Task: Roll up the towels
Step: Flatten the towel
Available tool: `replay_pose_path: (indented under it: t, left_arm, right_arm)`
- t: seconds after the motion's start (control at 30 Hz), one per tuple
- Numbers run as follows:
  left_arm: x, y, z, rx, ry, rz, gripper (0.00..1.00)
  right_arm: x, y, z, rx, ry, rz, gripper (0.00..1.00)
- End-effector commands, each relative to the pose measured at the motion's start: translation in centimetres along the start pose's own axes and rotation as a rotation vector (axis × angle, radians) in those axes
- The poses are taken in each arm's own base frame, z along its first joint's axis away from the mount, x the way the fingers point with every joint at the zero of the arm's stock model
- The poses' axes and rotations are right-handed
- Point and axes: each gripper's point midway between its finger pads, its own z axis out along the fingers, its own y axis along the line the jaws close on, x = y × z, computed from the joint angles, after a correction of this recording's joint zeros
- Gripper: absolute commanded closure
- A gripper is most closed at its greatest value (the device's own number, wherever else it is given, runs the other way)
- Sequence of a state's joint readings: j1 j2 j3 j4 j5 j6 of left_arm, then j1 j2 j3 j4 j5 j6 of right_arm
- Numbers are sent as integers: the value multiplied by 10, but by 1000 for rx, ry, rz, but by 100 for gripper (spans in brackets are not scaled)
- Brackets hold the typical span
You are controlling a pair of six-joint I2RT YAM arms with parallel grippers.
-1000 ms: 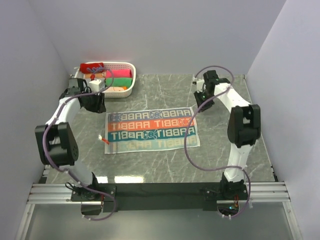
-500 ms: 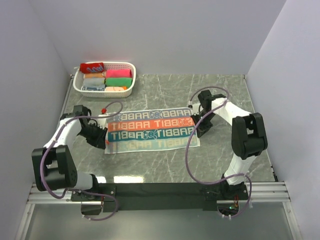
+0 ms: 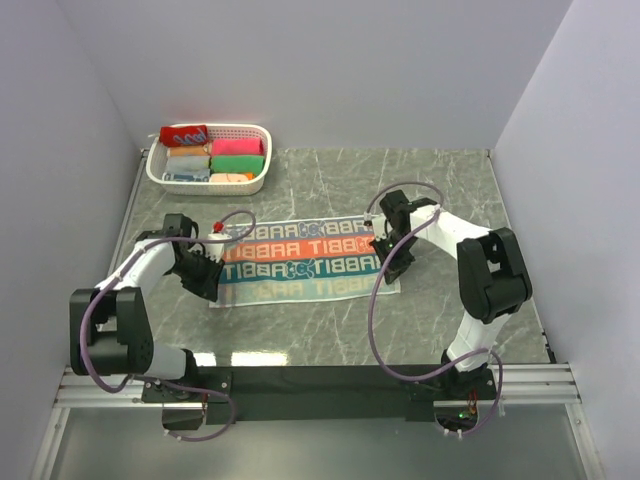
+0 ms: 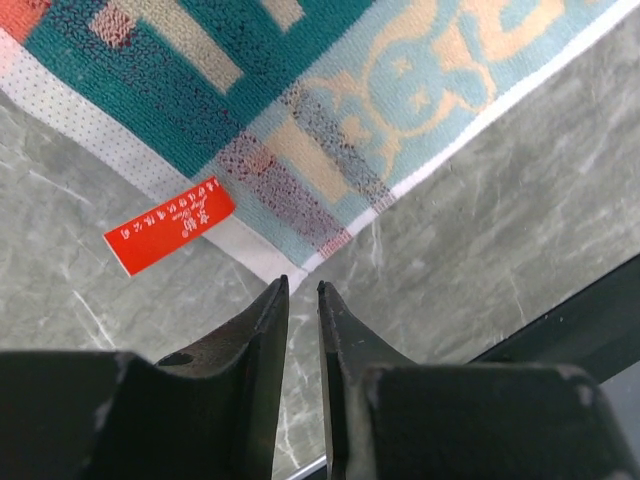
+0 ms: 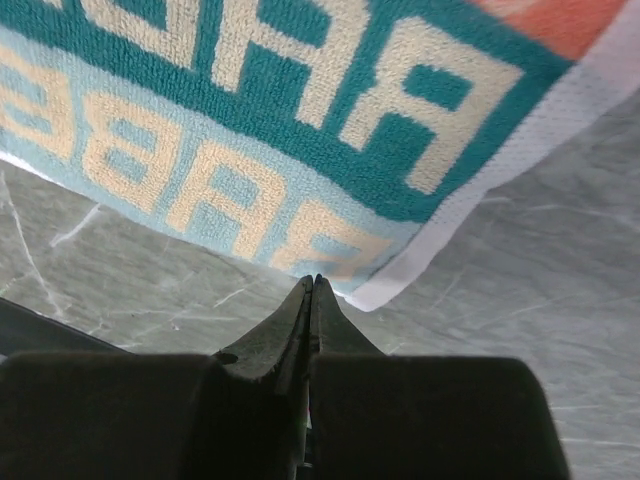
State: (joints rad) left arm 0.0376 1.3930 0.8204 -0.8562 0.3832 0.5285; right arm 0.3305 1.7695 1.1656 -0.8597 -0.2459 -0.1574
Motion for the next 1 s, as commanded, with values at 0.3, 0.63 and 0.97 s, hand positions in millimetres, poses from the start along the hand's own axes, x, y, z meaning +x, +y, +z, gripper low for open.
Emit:
replay_pose_path:
  t: [0.3,0.63,0.97]
  left_arm:
    - [5,10,29,-56,79,-91,81]
    - [56,54,14,-196,250,-134,94]
    - [41,48,0,-135,190,-95,95]
  right_arm:
    - [13,-25,21,188,74,-34,100]
    - [40,-38,23,298,154,-80,100]
    - [54,11,25,184,162,-264,100]
